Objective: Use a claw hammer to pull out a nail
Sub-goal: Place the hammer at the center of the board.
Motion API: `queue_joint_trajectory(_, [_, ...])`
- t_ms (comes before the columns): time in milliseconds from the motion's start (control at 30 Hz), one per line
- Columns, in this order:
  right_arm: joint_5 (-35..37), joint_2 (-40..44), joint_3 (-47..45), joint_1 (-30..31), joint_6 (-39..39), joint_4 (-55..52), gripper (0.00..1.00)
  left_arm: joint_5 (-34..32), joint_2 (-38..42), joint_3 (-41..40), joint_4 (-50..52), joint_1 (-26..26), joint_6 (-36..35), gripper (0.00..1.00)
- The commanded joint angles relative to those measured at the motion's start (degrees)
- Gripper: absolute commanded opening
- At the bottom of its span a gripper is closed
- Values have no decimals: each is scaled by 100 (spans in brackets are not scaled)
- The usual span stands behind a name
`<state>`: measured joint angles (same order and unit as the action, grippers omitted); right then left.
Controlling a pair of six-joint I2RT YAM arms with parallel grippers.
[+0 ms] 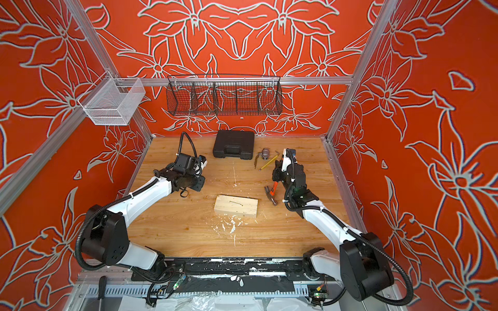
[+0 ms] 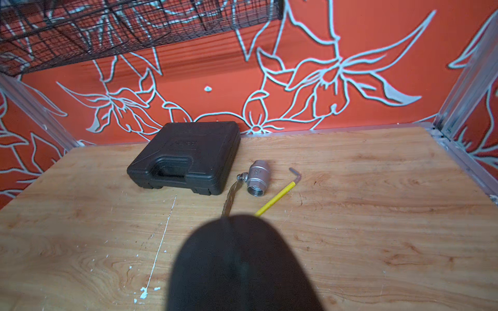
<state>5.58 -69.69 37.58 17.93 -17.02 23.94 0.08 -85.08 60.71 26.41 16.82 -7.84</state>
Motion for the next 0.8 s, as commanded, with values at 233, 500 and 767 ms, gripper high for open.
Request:
queue_joint_trajectory(233, [153, -670, -301, -489, -2139, 1997, 0, 407, -17, -49, -20, -38, 1, 32])
queue_joint_trajectory(500, [586, -1078, -551, -654, -3096, 2396, 0, 983, 72, -15, -14, -30, -239, 34])
queue_joint_trajectory(767, [885, -1234, -1164, -808, -3864, 2845, 3, 1238, 101, 0, -13, -21, -344, 35])
